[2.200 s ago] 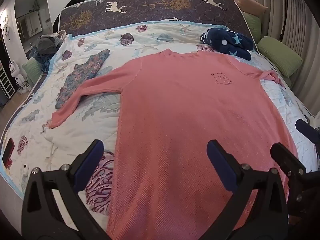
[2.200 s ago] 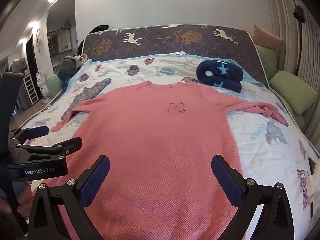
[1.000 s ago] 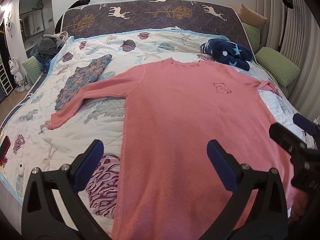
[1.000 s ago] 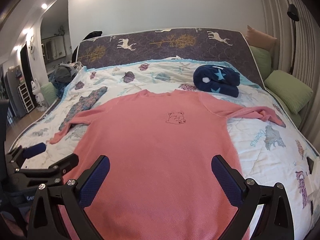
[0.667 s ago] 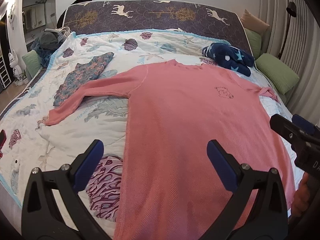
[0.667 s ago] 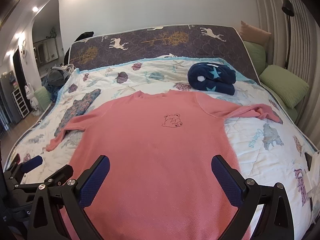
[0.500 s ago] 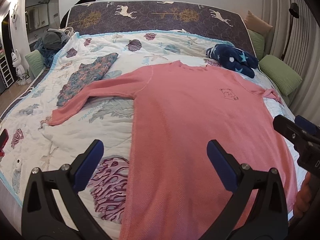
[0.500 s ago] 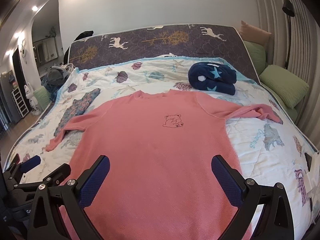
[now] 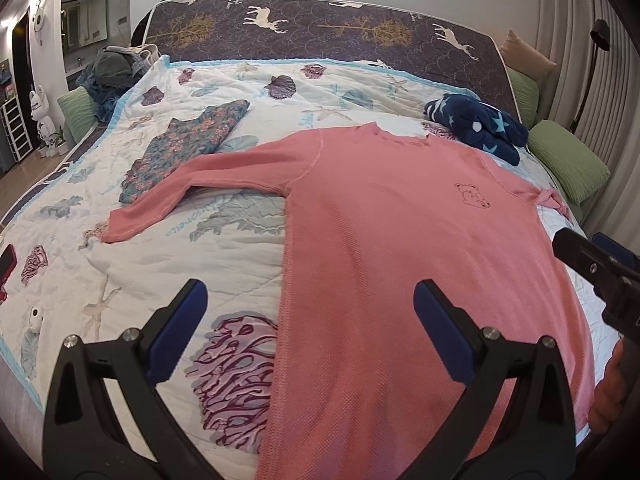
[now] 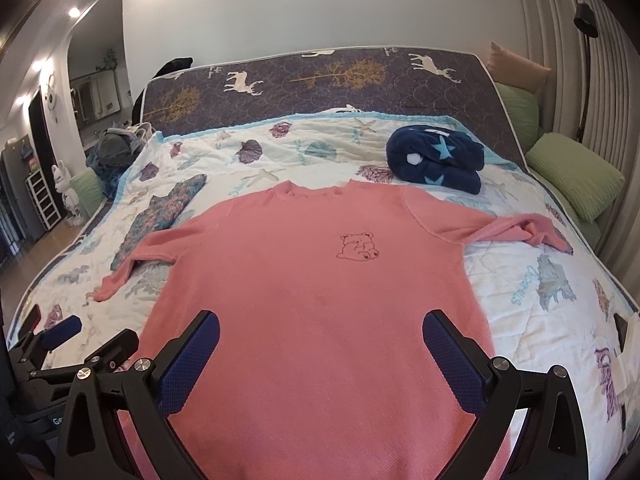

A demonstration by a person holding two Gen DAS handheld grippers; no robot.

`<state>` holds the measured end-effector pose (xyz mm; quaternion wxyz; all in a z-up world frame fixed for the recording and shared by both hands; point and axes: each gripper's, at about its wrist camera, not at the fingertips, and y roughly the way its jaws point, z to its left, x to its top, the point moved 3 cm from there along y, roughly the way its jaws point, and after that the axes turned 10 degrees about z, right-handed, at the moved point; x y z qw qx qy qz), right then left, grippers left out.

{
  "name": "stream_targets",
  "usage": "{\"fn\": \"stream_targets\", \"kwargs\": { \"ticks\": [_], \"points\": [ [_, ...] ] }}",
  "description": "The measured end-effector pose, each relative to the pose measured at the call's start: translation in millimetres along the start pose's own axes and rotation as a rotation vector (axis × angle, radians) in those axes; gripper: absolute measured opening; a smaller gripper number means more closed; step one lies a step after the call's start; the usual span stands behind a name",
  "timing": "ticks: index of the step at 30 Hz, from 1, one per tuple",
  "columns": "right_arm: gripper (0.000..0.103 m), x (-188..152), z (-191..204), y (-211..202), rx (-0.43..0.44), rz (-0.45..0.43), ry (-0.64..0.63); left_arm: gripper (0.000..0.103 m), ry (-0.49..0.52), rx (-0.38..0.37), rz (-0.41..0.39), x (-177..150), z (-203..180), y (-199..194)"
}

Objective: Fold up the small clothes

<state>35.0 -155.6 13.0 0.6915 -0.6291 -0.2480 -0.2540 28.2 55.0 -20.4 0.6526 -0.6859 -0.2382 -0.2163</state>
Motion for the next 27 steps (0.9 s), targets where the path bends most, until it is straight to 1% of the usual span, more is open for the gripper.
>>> {"fn": "stream_targets", "kwargs": {
  "ticks": [5,10,12,15,19,20,22,23,24,26,27],
  "points": [
    [0.103,6.4,7.8,3.6,0.013,0.002,-0.019,0.102,-0.038,0.002,-0.003,4.0,12.3,3.0],
    [0.103,12.7,16.3,8.9,0.021,0.004,-0.044,0.102,-0.107,-0.003,0.008,10.6,34.4,9.3],
    [0.103,15.2,19.2,12.0,0.023,0.005,-0.055,0.102,-0.156,0.002,0.012,15.8,51.6,13.0],
    [0.103,18.4,20.7,16.4,0.035,0.009,-0.061,0.102,-0.274,-0.001,0.019,22.1,88.5,21.5],
    [0.103,21.9,20.7,22.8,0.058,0.012,-0.064,0.102,-0.521,-0.070,0.024,24.2,163.2,44.7],
    [0.103,22.4,20.6,24.3,0.060,0.016,-0.068,0.102,-0.571,-0.093,0.031,22.6,176.5,51.3],
    [0.103,25.2,22.7,29.5,0.069,0.025,-0.081,0.102,-0.709,-0.158,0.065,17.3,210.9,73.3],
    [0.103,26.5,23.8,31.2,0.076,0.027,-0.086,0.101,-0.756,-0.195,0.081,15.8,223.0,83.4],
    [0.103,28.9,26.2,34.2,0.090,0.030,-0.097,0.096,-0.799,-0.233,0.100,13.8,233.3,93.3],
    [0.103,33.8,30.7,39.5,0.105,0.035,-0.115,0.092,-0.895,-0.330,0.143,12.6,252.0,117.2],
    [0.103,35.6,32.3,41.5,0.107,0.036,-0.122,0.088,-0.930,-0.369,0.151,14.0,258.4,126.0]
  ]
}}
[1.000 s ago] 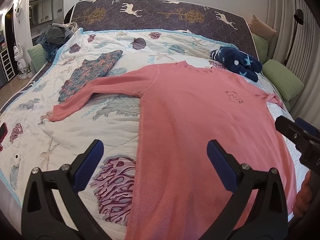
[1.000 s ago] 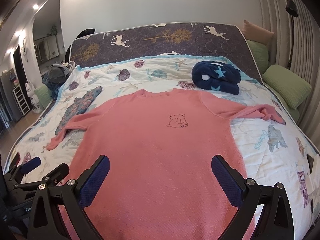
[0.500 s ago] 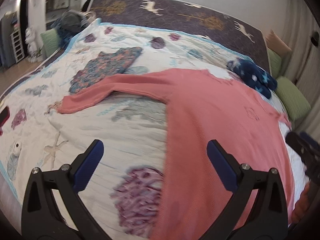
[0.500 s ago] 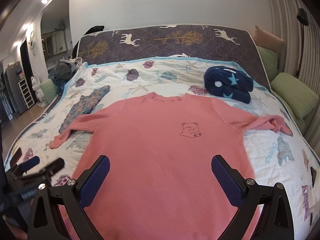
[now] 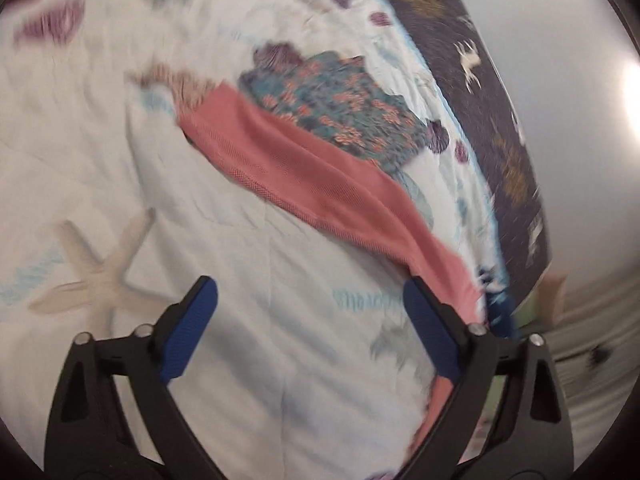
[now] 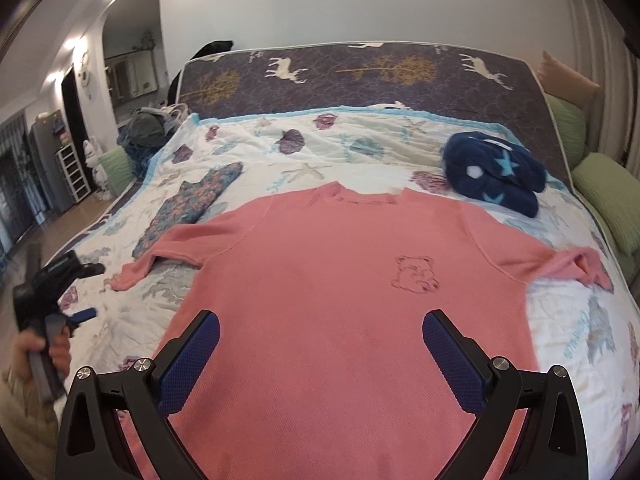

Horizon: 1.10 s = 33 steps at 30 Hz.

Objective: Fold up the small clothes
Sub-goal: 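Grasp the pink sweater sleeve cuff beside the floral shirt with the left tool, then lift the sleeve with the left tool and lay it across the sweater body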

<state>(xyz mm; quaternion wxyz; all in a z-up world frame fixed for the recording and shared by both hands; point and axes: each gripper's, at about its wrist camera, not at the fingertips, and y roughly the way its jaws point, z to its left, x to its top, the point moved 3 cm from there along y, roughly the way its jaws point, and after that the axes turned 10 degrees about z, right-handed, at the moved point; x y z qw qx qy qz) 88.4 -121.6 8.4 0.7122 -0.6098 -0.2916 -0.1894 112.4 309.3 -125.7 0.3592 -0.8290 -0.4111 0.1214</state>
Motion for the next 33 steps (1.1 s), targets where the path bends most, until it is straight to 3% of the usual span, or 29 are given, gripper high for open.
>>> {"fn": "stream_targets", "kwargs": {
  "ticks": [3,7,13,14,15,16,18,20,22,23,24,25,26,29,31,33],
  "points": [
    [0.103,9.9,3.5,8.9,-0.002,0.003,-0.028,0.088,-0.071,-0.061,0.025,22.9,4.4,17.4],
    [0.103,18.1,6.3,17.9,-0.007,0.003,-0.048,0.084,-0.132,-0.041,0.005,52.4,9.4,38.1],
    [0.103,20.1,2.7,30.7,-0.012,0.035,-0.047,0.048,-0.206,-0.058,-0.059,93.5,30.4,56.3],
    [0.103,20.7,1.4,33.1,-0.015,0.041,-0.044,0.033,-0.211,-0.056,-0.065,98.1,32.5,57.3],
    [0.103,22.0,-0.6,35.0,-0.017,0.046,-0.042,0.009,-0.213,-0.065,-0.065,101.6,33.5,57.4],
    [0.103,22.5,-1.9,36.3,-0.018,0.048,-0.038,0.000,-0.208,-0.081,-0.057,105.2,31.2,56.6],
    [0.103,22.5,-4.9,36.6,-0.017,0.049,-0.031,0.000,-0.164,-0.094,-0.082,107.2,19.2,46.6],
    [0.103,22.9,-7.9,36.7,-0.018,0.047,-0.023,0.000,-0.080,-0.048,-0.115,106.5,-1.7,31.3],
    [0.103,22.4,-11.5,36.4,-0.011,0.048,-0.009,0.002,-0.076,-0.020,-0.097,105.0,-9.1,24.1],
    [0.103,22.0,-12.7,36.1,-0.004,0.048,-0.001,0.021,-0.089,-0.003,-0.086,103.7,-6.5,23.1],
    [0.103,20.6,-14.3,35.3,0.009,0.050,0.012,0.050,-0.112,0.029,-0.078,102.4,-0.1,22.4],
    [0.103,19.5,-14.9,34.7,0.017,0.051,0.018,0.064,-0.130,0.057,-0.085,101.8,8.3,21.5],
    [0.103,18.1,-15.5,34.0,0.025,0.052,0.022,0.070,-0.143,0.084,-0.100,101.0,16.5,20.7],
    [0.103,12.6,-17.5,31.9,0.029,0.055,0.019,0.070,-0.225,0.123,-0.086,101.9,49.7,25.7],
    [0.103,9.8,-19.7,31.4,0.022,0.057,0.012,0.070,-0.315,0.069,-0.039,104.1,73.2,37.2],
    [0.103,8.9,-21.8,32.3,0.023,0.060,0.018,0.069,-0.345,0.028,-0.052,105.8,79.7,42.9]
  ]
}}
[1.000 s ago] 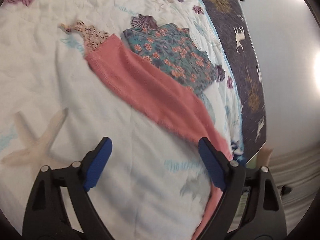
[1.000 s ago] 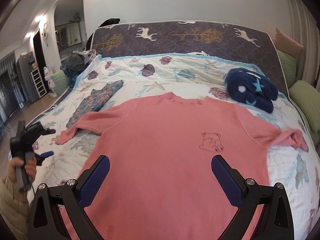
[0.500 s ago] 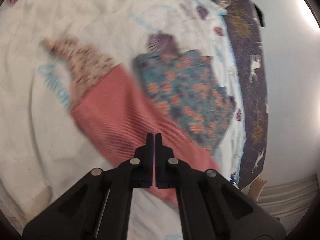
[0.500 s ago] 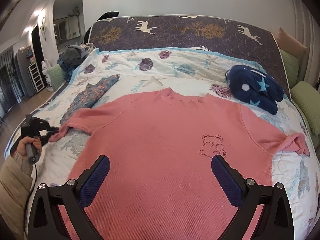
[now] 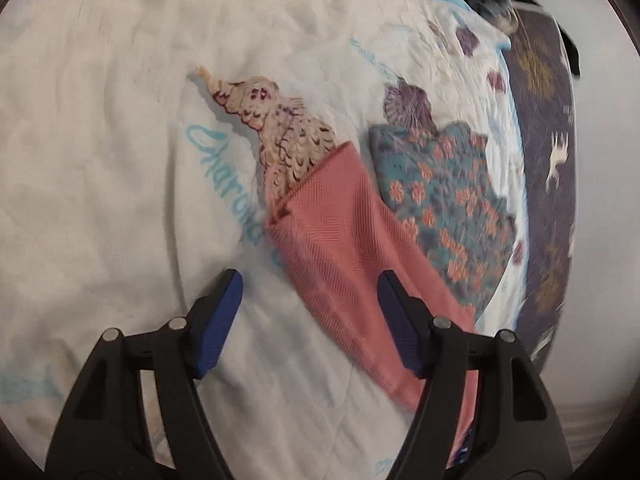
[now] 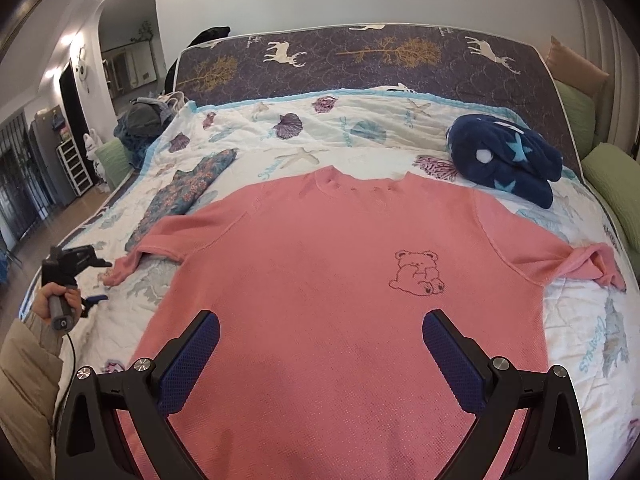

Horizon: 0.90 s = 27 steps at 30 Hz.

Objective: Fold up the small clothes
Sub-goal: 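Lift the sleeve with the left tool and lay it across the sweater body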

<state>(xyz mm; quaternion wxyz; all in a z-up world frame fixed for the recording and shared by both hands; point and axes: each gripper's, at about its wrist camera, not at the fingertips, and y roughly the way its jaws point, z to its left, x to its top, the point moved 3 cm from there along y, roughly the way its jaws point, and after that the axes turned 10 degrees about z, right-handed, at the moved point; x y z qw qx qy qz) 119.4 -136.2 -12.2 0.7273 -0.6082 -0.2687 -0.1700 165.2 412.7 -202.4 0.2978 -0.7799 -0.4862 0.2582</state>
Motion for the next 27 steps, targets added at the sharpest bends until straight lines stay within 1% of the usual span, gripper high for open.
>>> {"fn": "stream_targets", "kwargs": {
  "ticks": [1,2,3,4,5,6,9,10,11,13,14,16,17,18,19,20,21,22,23,25,26,27],
  "points": [
    [0.103,0.0,-0.8,0.7,0.002,0.001,0.005,0.068,0.015,-0.027,-0.023,2.7,-4.8,1.2],
    [0.103,0.3,-1.7,1.6,0.003,0.002,0.011,0.055,0.031,-0.055,-0.028,5.5,-9.0,2.5],
    [0.103,0.6,-2.8,2.2,0.005,0.004,0.018,0.028,0.041,-0.084,-0.016,8.4,-13.9,6.0],
    [0.103,0.6,-4.1,3.2,0.005,0.006,0.024,0.013,0.044,-0.098,0.004,9.9,-18.1,9.8],
    [0.103,0.2,-5.0,3.7,0.004,0.008,0.027,0.001,0.044,-0.114,0.019,10.9,-25.1,11.8],
    [0.103,-0.3,-6.3,4.2,0.001,0.011,0.031,0.001,0.056,-0.128,0.014,10.0,-34.1,11.0],
    [0.103,-0.6,-10.4,3.5,-0.012,0.008,0.033,0.001,0.208,-0.140,-0.045,-11.7,-87.5,-7.7],
    [0.103,-0.2,-12.6,3.2,-0.019,0.004,0.034,0.001,0.295,-0.171,-0.052,-30.1,-117.4,-16.1],
    [0.103,0.2,-14.6,3.3,-0.025,0.003,0.037,0.001,0.359,-0.192,-0.050,-43.5,-138.5,-21.1],
    [0.103,1.6,-20.9,3.9,-0.031,0.003,0.057,0.001,0.543,-0.229,-0.033,-92.2,-195.8,-28.6],
    [0.103,1.4,-22.7,3.5,-0.031,0.002,0.065,0.001,0.622,-0.239,-0.017,-115.8,-218.5,-28.5],
    [0.103,-0.1,-28.9,1.3,-0.027,-0.007,0.088,0.001,0.798,-0.265,0.033,-175.4,-262.4,-24.6],
    [0.103,-1.6,-32.9,-0.4,-0.027,-0.012,0.101,0.001,0.900,-0.280,0.071,-213.5,-282.2,-19.8],
    [0.103,-2.0,-35.6,-1.0,-0.029,-0.014,0.109,0.001,0.966,-0.292,0.111,-241.6,-293.9,-14.5],
    [0.103,-4.1,-40.4,-2.0,-0.036,-0.013,0.122,0.002,1.044,-0.310,0.184,-280.6,-306.1,-3.5],
    [0.103,-5.6,-44.1,-3.0,-0.039,-0.012,0.132,0.002,1.092,-0.310,0.234,-305.8,-310.3,4.9],
    [0.103,-7.2,-48.7,-4.0,-0.043,-0.010,0.143,0.002,1.149,-0.296,0.295,-338.2,-312.4,19.1],
    [0.103,-8.9,-54.8,-5.3,-0.051,-0.008,0.156,0.002,1.180,-0.280,0.327,-355.2,-312.5,28.6],
    [0.103,-10.2,-60.5,-6.8,-0.061,-0.007,0.167,0.003,1.229,-0.238,0.364,-379.7,-308.4,44.4],
    [0.103,-12.3,-71.7,-10.3,-0.076,-0.010,0.190,0.018,1.279,-0.143,0.417,-408.6,-294.9,69.8],
    [0.103,-13.9,-78.5,-12.2,-0.086,-0.011,0.204,0.032,1.286,-0.098,0.458,-417.4,-284.9,81.8],
    [0.103,-15.5,-81.6,-13.2,-0.089,-0.012,0.211,0.037,1.281,-0.053,0.495,-422.1,-273.7,90.9]
  ]
}}
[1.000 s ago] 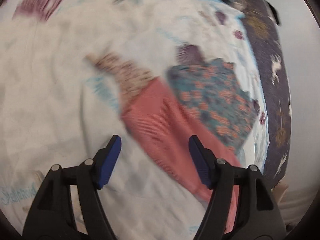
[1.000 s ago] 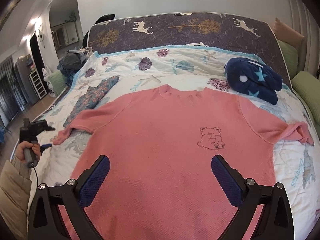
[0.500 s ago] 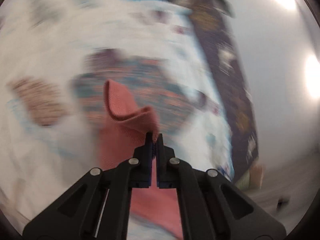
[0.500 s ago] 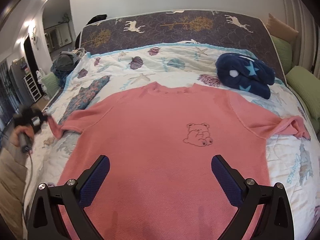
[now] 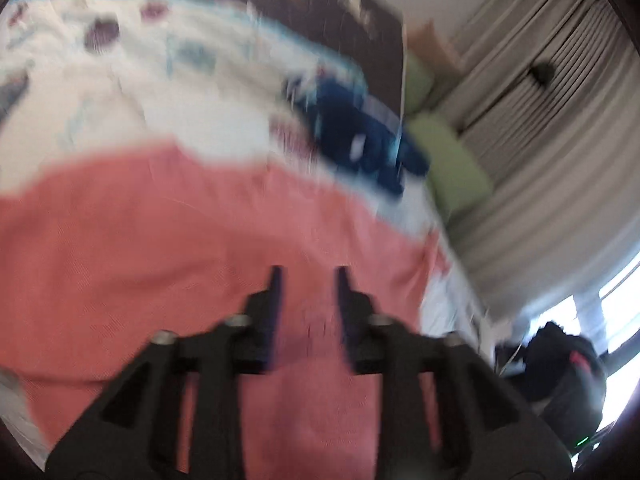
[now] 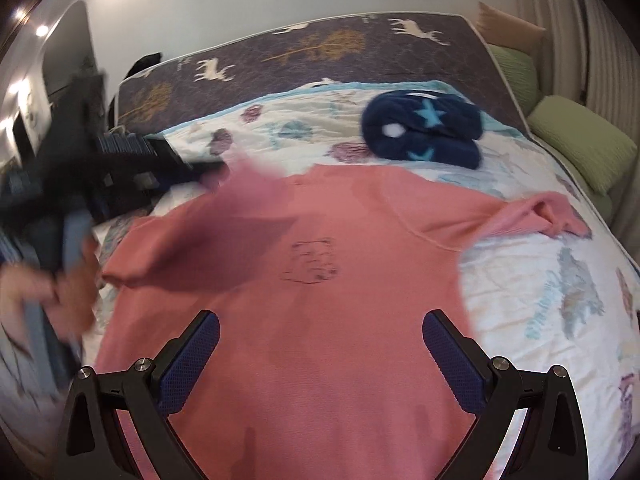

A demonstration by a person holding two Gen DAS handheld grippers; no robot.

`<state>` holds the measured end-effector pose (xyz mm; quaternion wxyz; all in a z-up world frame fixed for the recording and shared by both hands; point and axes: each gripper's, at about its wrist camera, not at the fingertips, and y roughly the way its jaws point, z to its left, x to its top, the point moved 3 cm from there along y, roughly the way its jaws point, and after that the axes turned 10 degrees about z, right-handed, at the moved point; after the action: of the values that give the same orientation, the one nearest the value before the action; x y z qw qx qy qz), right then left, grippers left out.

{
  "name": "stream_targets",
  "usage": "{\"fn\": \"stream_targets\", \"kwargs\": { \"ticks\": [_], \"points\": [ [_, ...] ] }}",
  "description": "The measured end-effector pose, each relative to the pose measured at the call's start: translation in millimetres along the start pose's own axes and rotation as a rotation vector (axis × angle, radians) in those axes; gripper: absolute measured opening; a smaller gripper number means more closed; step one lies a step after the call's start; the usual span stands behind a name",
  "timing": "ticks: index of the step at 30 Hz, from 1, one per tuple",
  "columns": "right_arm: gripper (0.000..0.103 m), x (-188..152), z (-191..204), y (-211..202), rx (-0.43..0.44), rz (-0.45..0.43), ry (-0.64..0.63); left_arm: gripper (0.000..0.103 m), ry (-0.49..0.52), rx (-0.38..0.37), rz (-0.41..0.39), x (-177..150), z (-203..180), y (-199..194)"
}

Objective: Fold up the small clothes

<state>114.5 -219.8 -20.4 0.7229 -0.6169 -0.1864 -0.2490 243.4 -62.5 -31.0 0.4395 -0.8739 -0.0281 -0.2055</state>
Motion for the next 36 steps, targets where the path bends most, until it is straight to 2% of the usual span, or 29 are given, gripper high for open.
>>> {"fn": "stream_targets", "kwargs": {
  "ticks": [3,4,6,8,11,13,14,15,16,17,18,20,22,25,26,27,29,31,33,36],
  "points": [
    [0.103,-4.8,-14.9,-1.2,0.014,0.006,0.032,0.039,-0.022,0.019,0.016,-21.4,5.4,-3.1],
    [0.103,-5.0,-17.7,-0.1,0.029,0.009,0.040,0.042,-0.028,0.027,-0.004,-27.7,10.0,-12.2],
    [0.103,-3.9,-22.4,3.2,0.089,0.015,0.077,0.057,-0.045,0.070,-0.071,-32.9,22.2,-35.0],
    [0.103,0.1,-22.4,6.5,0.128,0.012,0.106,0.063,-0.057,0.142,-0.150,-37.3,37.1,-56.5],
    [0.103,15.8,-19.8,15.9,0.228,-0.010,0.138,0.063,-0.071,0.237,-0.209,-53.7,60.5,-89.1],
    [0.098,30.6,-18.1,30.2,0.355,0.020,0.173,0.063,-0.076,0.291,-0.222,-67.2,73.4,-99.1],
    [0.085,36.7,-15.9,39.2,0.401,0.056,0.177,0.063,-0.081,0.312,-0.223,-72.6,75.9,-98.2],
    [0.060,44.8,-13.5,52.9,0.481,0.116,0.176,0.063,-0.091,0.333,-0.220,-78.7,81.3,-100.4],
    [0.046,52.3,-10.9,69.9,0.571,0.193,0.180,0.063,-0.100,0.339,-0.215,-83.2,87.3,-100.9],
    [0.023,57.4,-10.5,88.1,0.632,0.270,0.209,0.063,-0.113,0.338,-0.211,-85.1,91.3,-100.2],
    [0.019,59.9,-13.0,102.5,0.631,0.320,0.254,0.063,-0.126,0.334,-0.209,-88.2,96.6,-101.9],
    [0.020,62.3,-18.9,119.4,0.593,0.345,0.313,0.063,-0.144,0.329,-0.208,-91.9,101.2,-102.0],
    [0.020,64.5,-18.9,127.4,0.601,0.362,0.329,0.063,-0.141,0.337,-0.211,-94.5,102.0,-101.7],
    [0.023,66.6,-17.7,129.0,0.602,0.381,0.369,0.063,-0.148,0.383,-0.213,-96.1,108.4,-102.1],
    [0.029,67.7,-18.5,126.6,0.592,0.376,0.370,0.063,-0.151,0.392,-0.214,-96.9,110.5,-102.3],
    [0.041,68.7,-18.9,120.1,0.555,0.356,0.362,0.064,-0.154,0.399,-0.216,-98.3,113.4,-102.7],
    [0.056,72.6,-22.1,110.8,0.499,0.311,0.341,0.064,-0.168,0.420,-0.209,-100.5,122.8,-100.8],
    [0.058,76.1,-24.3,115.0,0.495,0.314,0.327,0.064,-0.179,0.458,-0.198,-100.6,132.4,-96.2],
    [0.058,77.9,-23.2,128.8,0.529,0.355,0.320,0.064,-0.201,0.509,-0.178,-99.2,143.2,-89.9],
    [0.059,87.0,-14.0,143.5,0.583,0.363,0.307,0.064,-0.246,0.484,-0.161,-96.2,155.7,-83.5]
  ]
}}
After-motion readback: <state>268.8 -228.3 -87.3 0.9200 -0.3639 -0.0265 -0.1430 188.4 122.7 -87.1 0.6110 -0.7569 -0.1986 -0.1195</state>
